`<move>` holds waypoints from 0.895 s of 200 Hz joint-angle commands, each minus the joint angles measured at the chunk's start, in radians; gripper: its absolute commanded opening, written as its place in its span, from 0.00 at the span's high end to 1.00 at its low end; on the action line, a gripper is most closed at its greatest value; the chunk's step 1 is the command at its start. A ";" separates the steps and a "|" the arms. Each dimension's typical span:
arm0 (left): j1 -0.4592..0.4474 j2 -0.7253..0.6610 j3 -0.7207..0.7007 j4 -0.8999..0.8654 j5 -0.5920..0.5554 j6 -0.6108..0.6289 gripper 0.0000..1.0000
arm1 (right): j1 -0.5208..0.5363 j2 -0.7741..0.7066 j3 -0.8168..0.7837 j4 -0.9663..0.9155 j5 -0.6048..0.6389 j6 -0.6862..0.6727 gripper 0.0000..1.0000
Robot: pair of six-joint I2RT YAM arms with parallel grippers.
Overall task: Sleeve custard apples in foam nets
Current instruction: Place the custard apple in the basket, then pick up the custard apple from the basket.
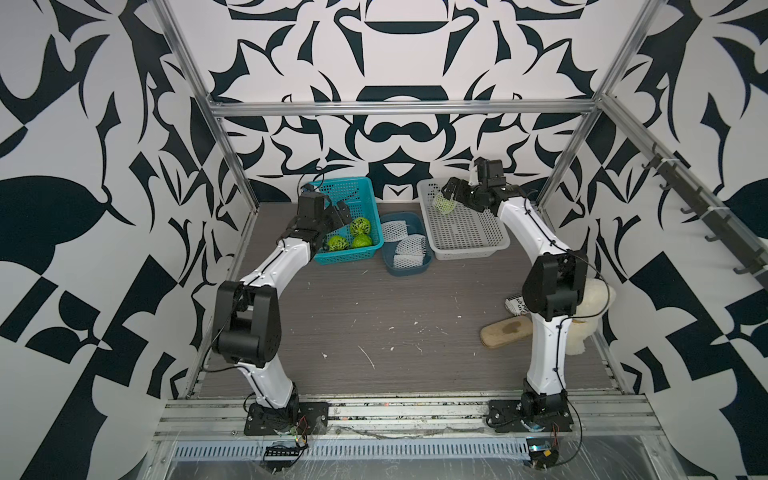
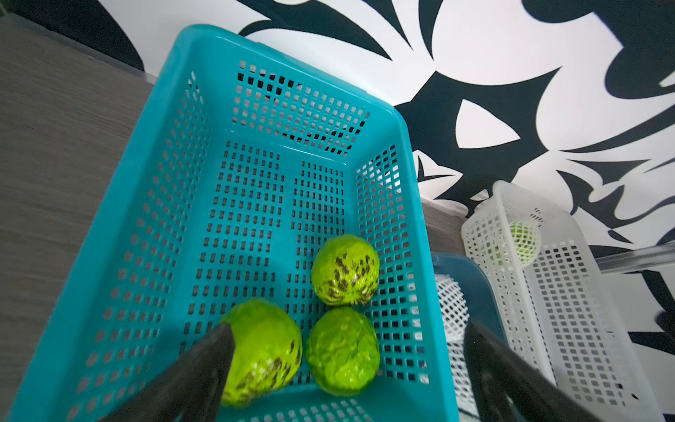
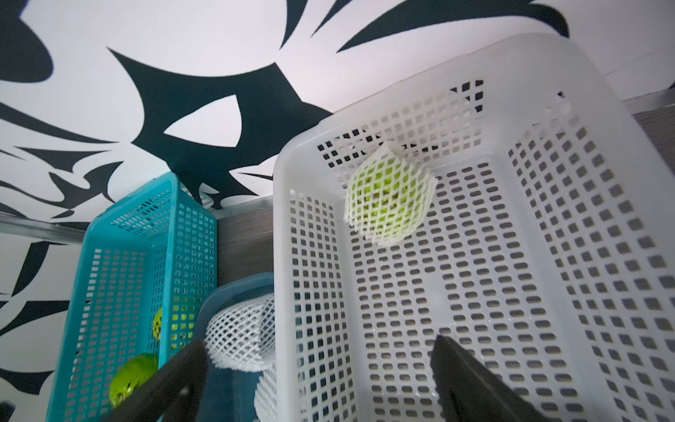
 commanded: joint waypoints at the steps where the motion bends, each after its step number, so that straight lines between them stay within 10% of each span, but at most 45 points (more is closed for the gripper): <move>1: 0.005 0.119 0.129 -0.141 0.061 0.042 0.00 | -0.001 -0.083 -0.095 0.015 -0.002 -0.053 0.01; 75: 0.005 0.496 0.608 -0.438 0.239 0.136 0.00 | 0.002 -0.299 -0.390 0.037 0.046 -0.095 0.01; 179: -0.001 0.642 0.710 -0.541 0.207 0.159 0.02 | 0.002 -0.511 -0.616 0.101 0.122 -0.054 0.01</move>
